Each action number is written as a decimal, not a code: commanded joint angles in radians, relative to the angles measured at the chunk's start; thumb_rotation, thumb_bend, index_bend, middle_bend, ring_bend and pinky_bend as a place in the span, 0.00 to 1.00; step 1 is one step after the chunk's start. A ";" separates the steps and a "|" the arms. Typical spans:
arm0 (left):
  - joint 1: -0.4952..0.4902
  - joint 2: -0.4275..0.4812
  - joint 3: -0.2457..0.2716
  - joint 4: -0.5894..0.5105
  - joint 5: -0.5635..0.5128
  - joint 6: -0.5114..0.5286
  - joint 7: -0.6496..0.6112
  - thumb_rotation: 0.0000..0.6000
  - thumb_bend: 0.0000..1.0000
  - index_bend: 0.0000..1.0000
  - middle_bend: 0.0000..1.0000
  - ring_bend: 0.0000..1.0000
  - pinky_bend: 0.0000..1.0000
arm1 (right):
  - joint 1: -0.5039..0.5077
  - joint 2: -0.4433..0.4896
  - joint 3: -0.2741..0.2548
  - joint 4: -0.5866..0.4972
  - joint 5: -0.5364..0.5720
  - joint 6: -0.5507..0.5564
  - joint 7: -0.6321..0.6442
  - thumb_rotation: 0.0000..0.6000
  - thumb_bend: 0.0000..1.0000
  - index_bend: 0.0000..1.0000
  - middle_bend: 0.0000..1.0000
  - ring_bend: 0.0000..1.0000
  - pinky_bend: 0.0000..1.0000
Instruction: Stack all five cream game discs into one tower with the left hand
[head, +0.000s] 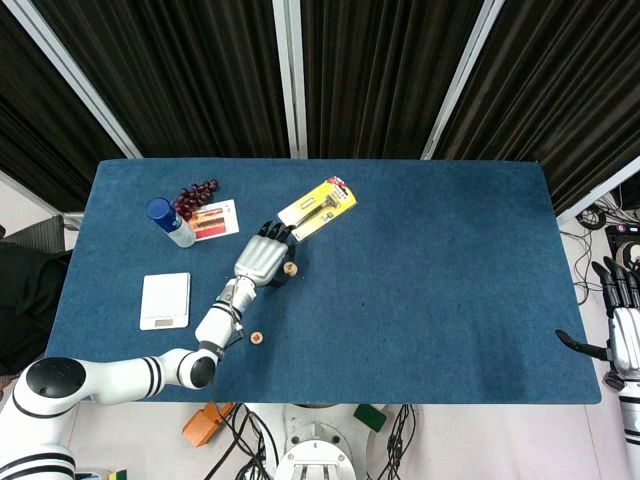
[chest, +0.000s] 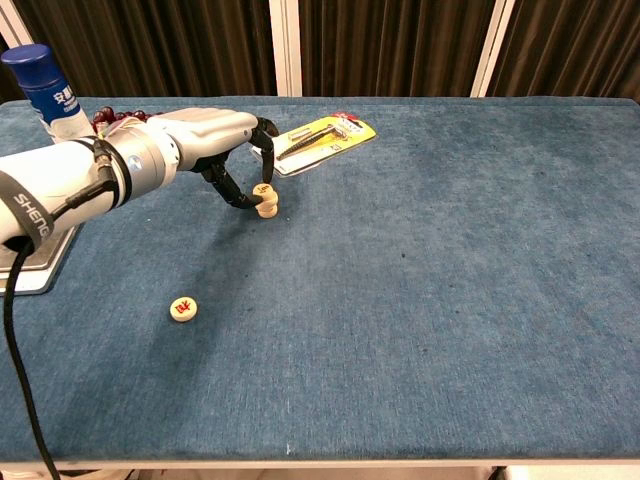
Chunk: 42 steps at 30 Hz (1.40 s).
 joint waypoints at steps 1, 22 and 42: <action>0.000 0.000 0.001 0.000 0.000 0.002 0.002 1.00 0.32 0.40 0.03 0.00 0.00 | 0.000 0.000 0.000 0.001 0.000 -0.001 0.001 1.00 0.12 0.00 0.00 0.00 0.00; 0.227 0.220 0.183 -0.322 0.327 0.257 -0.109 0.94 0.25 0.38 0.05 0.00 0.00 | 0.012 -0.005 0.002 0.003 -0.020 0.003 -0.003 1.00 0.12 0.00 0.00 0.00 0.00; 0.359 0.166 0.289 -0.355 0.393 0.259 -0.094 0.93 0.24 0.38 0.05 0.00 0.00 | 0.018 -0.004 0.000 -0.002 -0.029 0.004 -0.007 1.00 0.12 0.00 0.00 0.00 0.00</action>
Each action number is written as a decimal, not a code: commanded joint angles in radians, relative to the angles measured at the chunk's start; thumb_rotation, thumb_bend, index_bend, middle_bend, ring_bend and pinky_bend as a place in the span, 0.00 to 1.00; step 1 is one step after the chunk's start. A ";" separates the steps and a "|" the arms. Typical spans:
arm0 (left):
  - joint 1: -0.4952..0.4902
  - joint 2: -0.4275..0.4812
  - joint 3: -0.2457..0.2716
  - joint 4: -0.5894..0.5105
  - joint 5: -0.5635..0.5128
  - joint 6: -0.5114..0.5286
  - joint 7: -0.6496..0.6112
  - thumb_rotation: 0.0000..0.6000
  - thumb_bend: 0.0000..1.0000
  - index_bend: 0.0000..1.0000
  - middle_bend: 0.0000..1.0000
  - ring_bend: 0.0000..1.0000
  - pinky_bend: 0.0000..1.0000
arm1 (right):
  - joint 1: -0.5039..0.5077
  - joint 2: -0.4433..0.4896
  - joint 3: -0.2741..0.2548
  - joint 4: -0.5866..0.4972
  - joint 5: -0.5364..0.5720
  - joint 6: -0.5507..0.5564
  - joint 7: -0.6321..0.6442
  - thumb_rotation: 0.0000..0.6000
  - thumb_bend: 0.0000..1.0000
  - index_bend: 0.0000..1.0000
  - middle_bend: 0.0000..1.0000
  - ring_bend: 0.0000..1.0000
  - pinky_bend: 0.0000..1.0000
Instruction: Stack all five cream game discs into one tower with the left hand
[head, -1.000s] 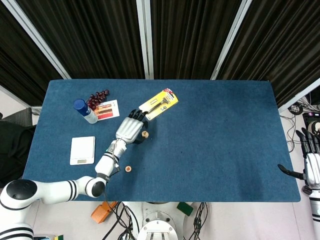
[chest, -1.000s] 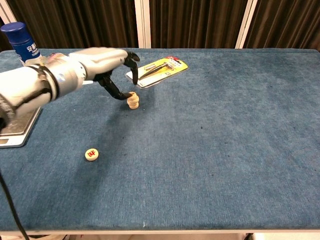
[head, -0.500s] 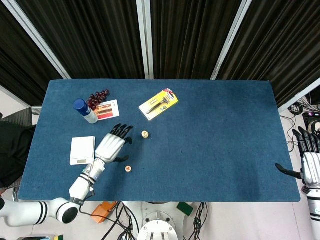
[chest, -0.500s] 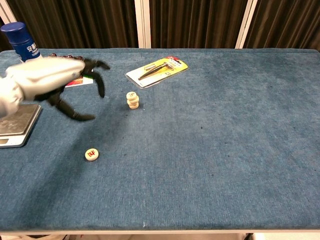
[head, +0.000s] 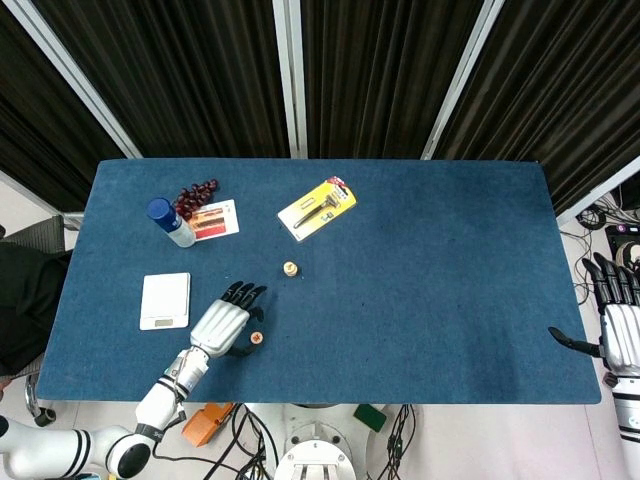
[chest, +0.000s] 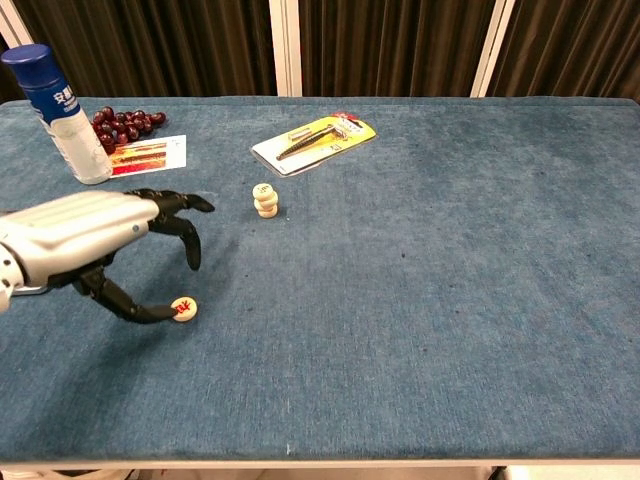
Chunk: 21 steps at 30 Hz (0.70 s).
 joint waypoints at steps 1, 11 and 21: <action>0.009 -0.012 0.002 0.002 0.005 -0.003 0.007 0.93 0.24 0.38 0.05 0.00 0.00 | 0.001 0.000 0.000 -0.001 -0.001 0.000 -0.001 1.00 0.12 0.00 0.00 0.00 0.00; 0.032 -0.041 -0.013 0.038 0.001 -0.021 0.010 0.93 0.26 0.40 0.05 0.00 0.00 | 0.002 0.005 0.001 -0.008 -0.001 0.002 -0.006 1.00 0.12 0.00 0.00 0.00 0.00; 0.046 -0.058 -0.027 0.064 0.005 -0.039 0.006 0.93 0.29 0.43 0.05 0.00 0.00 | 0.003 0.005 0.000 -0.009 0.000 0.001 -0.008 1.00 0.12 0.00 0.00 0.00 0.00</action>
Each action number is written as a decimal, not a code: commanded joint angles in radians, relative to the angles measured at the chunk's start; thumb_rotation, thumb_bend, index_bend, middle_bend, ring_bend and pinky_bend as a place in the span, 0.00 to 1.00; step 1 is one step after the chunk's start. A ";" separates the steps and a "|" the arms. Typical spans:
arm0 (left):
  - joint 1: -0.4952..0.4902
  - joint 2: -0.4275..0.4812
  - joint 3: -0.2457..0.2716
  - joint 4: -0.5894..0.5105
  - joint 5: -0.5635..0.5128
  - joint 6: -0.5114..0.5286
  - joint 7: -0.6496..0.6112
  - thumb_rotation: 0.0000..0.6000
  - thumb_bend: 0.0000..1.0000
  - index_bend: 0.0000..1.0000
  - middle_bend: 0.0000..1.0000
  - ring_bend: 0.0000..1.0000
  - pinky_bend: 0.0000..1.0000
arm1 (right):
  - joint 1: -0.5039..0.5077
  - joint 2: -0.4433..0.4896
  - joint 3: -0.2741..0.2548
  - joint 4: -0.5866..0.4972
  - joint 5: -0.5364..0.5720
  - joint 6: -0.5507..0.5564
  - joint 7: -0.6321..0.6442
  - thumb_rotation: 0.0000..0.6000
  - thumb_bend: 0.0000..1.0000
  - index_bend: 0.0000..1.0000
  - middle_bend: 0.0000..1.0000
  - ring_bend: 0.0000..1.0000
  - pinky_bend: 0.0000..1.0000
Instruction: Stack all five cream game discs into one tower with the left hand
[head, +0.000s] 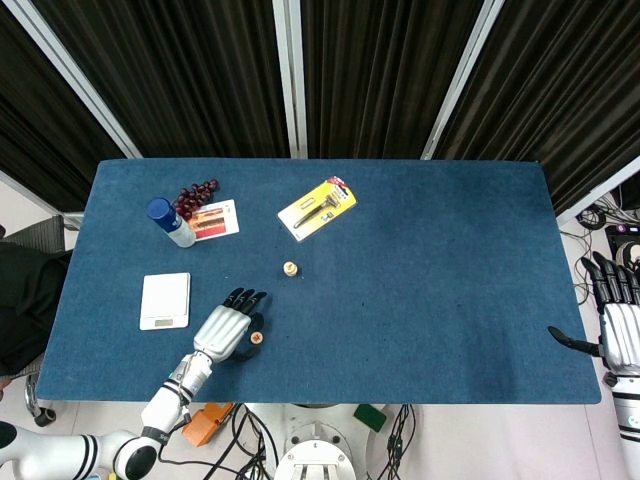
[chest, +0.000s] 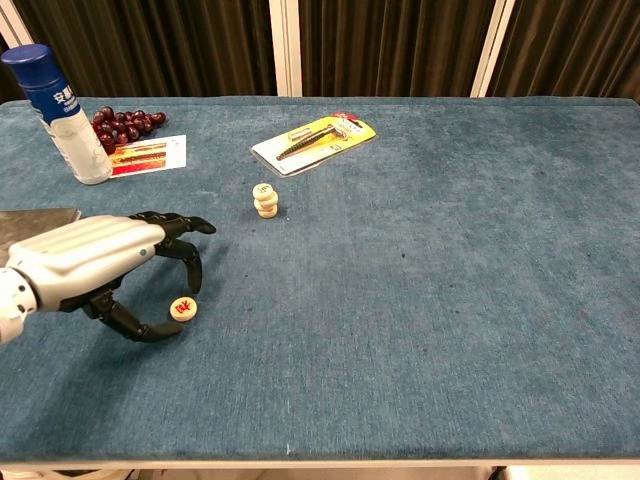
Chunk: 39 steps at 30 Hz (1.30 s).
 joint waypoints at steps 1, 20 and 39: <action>0.002 -0.004 -0.003 0.004 0.003 -0.004 -0.003 0.93 0.30 0.43 0.05 0.00 0.00 | 0.000 0.000 0.000 0.000 0.000 0.000 0.000 1.00 0.12 0.00 0.00 0.00 0.00; 0.022 -0.018 -0.022 0.031 0.019 -0.015 -0.008 0.99 0.31 0.48 0.05 0.00 0.00 | -0.001 0.000 -0.002 -0.003 0.001 0.001 -0.004 1.00 0.12 0.00 0.00 0.00 0.00; -0.079 0.061 -0.196 -0.044 -0.053 -0.107 -0.036 1.00 0.35 0.52 0.05 0.00 0.00 | -0.003 0.000 -0.004 0.000 -0.003 0.006 -0.001 1.00 0.12 0.00 0.00 0.00 0.00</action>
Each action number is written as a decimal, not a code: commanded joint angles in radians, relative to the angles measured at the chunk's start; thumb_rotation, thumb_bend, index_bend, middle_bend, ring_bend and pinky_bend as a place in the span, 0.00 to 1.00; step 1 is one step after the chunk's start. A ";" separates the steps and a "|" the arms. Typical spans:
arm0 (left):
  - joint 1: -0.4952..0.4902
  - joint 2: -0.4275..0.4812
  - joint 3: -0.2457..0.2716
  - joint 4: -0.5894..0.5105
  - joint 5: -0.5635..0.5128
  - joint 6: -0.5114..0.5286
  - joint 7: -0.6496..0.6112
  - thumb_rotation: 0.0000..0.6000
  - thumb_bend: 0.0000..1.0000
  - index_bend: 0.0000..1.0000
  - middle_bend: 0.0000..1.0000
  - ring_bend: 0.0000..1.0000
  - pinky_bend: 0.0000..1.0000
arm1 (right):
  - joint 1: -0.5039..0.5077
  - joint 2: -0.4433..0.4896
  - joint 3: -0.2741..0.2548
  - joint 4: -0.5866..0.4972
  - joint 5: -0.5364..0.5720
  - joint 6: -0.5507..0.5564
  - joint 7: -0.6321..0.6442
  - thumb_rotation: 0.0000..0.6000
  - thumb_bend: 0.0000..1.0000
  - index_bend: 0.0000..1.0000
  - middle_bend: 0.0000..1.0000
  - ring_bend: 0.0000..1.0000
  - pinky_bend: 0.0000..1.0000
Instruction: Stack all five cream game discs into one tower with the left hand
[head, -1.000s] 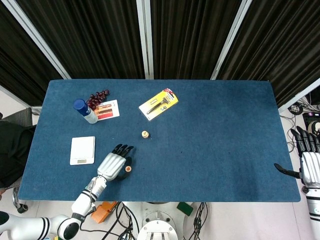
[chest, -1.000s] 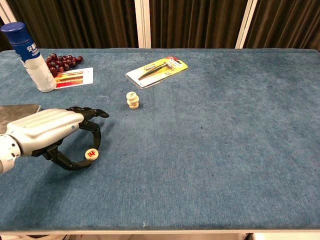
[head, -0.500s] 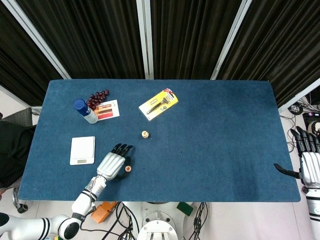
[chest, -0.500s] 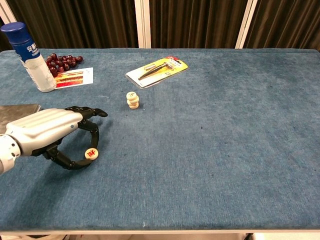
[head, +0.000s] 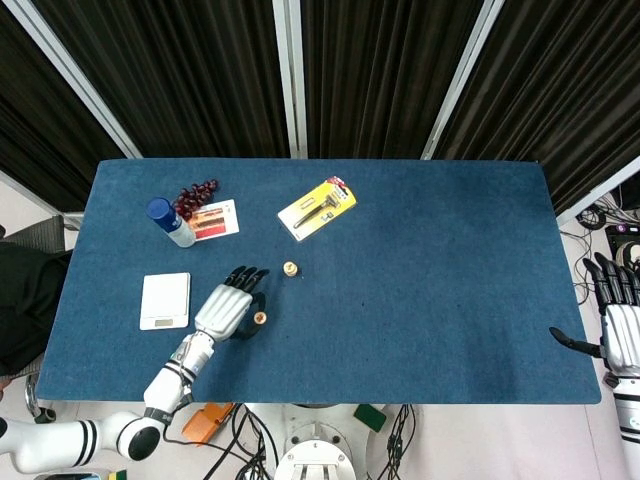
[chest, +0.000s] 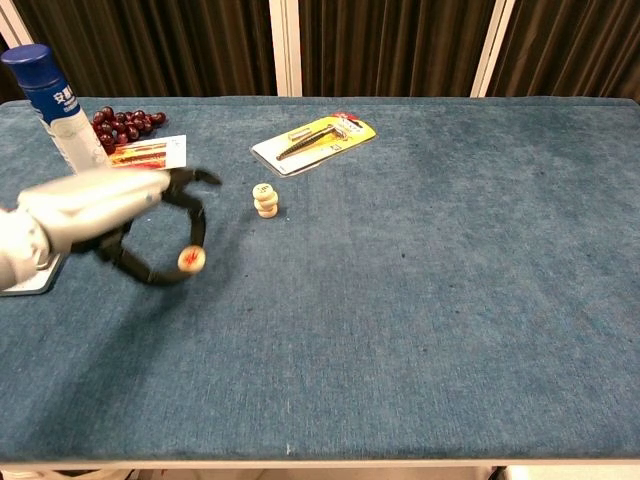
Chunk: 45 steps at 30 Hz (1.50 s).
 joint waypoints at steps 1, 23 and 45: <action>-0.061 0.018 -0.074 -0.016 -0.060 -0.056 0.008 1.00 0.35 0.52 0.05 0.00 0.00 | 0.000 0.000 -0.001 -0.001 -0.001 0.000 -0.001 1.00 0.12 0.00 0.00 0.00 0.00; -0.367 -0.107 -0.246 0.220 -0.567 -0.223 0.132 1.00 0.33 0.52 0.05 0.00 0.00 | -0.003 0.004 0.003 -0.008 0.022 -0.011 -0.011 1.00 0.12 0.00 0.00 0.00 0.00; -0.403 -0.102 -0.184 0.242 -0.603 -0.198 0.102 1.00 0.33 0.49 0.05 0.00 0.00 | 0.002 0.002 0.009 -0.009 0.026 -0.016 -0.015 1.00 0.12 0.00 0.00 0.00 0.00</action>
